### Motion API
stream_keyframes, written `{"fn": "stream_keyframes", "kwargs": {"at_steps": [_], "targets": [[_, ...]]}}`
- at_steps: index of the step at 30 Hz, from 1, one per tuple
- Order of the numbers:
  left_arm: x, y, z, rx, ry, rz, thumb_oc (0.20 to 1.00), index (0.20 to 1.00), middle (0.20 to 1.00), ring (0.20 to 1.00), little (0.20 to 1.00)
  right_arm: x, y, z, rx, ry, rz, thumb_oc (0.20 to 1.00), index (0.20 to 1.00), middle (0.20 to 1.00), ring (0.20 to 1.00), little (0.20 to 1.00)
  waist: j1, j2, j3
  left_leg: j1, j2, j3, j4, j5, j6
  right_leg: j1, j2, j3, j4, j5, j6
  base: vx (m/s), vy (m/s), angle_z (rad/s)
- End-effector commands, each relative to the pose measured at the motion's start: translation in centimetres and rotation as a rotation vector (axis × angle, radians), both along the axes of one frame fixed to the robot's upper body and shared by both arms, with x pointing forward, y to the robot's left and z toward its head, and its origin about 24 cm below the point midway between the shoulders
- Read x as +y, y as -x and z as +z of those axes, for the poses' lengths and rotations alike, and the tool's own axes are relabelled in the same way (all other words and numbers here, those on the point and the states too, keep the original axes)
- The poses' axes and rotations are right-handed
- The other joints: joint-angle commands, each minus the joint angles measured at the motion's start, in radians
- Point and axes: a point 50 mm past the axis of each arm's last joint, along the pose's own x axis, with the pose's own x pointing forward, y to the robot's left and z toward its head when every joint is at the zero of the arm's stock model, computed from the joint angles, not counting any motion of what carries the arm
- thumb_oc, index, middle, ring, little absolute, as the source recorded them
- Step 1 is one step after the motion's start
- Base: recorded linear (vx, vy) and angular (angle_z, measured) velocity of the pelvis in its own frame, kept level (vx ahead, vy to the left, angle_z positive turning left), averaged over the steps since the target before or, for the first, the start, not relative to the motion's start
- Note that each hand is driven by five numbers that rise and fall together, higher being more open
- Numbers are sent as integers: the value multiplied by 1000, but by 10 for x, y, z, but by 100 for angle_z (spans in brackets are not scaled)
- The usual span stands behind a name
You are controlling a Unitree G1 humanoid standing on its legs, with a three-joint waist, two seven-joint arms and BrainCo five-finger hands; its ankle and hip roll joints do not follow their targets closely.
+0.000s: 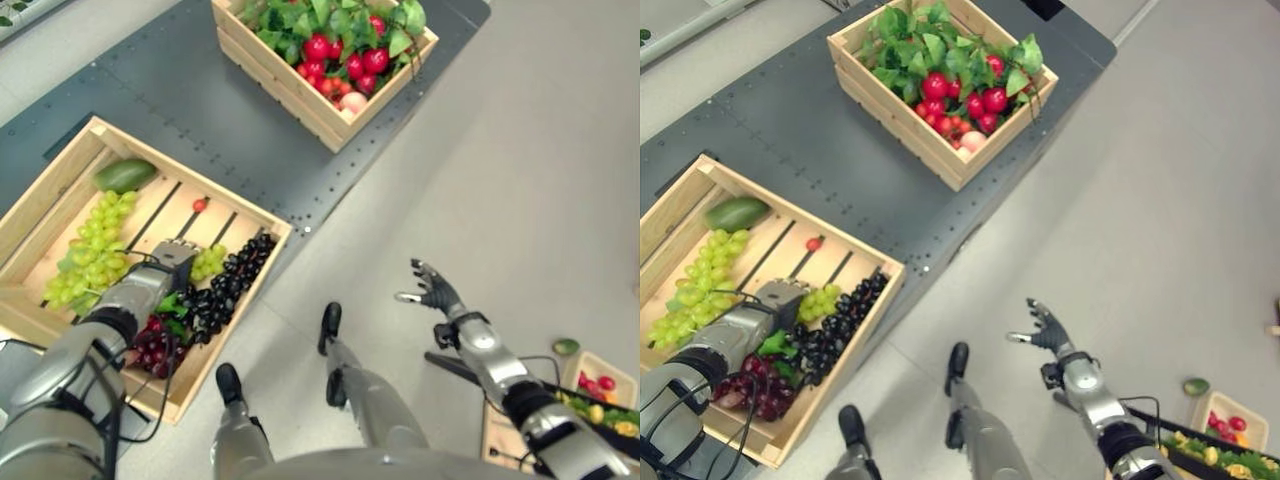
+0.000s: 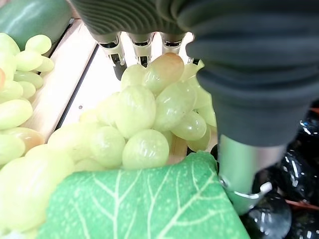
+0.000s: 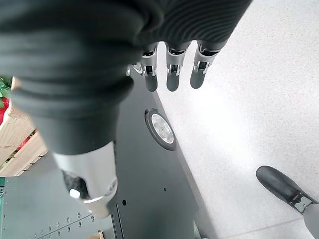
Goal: Pick up the fruits from the basket on one side to the basket on the other side
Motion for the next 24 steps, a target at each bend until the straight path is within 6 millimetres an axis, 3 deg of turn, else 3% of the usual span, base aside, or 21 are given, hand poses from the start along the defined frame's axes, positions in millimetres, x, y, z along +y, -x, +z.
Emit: {"fn": "stream_keyframes", "kwargs": {"at_steps": [1, 18, 22, 23, 24], "targets": [[-14, 17, -28, 134, 43, -54, 200, 200, 200, 200, 200, -2, -15, 28, -143, -69, -28, 1000, 1000, 1000, 1000, 1000, -18, -34, 30, -67, -74, -28, 174, -122, 102, 78, 67, -26, 47, -138, 97, 0, 0, 0], [-10, 25, -35, 145, 70, -23, 200, 200, 200, 200, 200, -1, -9, 26, -141, -92, -22, 1000, 1000, 1000, 1000, 1000, -8, -33, 10, -65, -75, -43, 179, -126, 100, 95, 66, -36, 51, -149, 94, 2, -2, 1], [-7, 31, -39, 128, 122, 27, 200, 200, 200, 200, 200, 1, -7, 23, -132, -98, -19, 1000, 1000, 1000, 1000, 1000, -5, -30, 4, -53, -75, -43, 171, -122, 98, 104, 65, -39, 50, -152, 92, 8, -2, 3], [0, 35, -43, 66, 222, 139, 200, 200, 200, 200, 200, 2, -5, 22, -135, -105, -22, 1000, 1000, 1000, 1000, 1000, 7, -29, 1, -44, -76, -42, 167, -118, 96, 111, 63, -41, 50, -155, 91, 15, 0, 6], [0, 36, -44, 66, 225, 142, 200, 200, 200, 200, 200, 2, -5, 22, -134, -102, -19, 1000, 1000, 1000, 1000, 1000, 4, -27, 1, -42, -77, -42, 165, -117, 96, 113, 63, -41, 49, -156, 91, 24, -1, 8]]}}
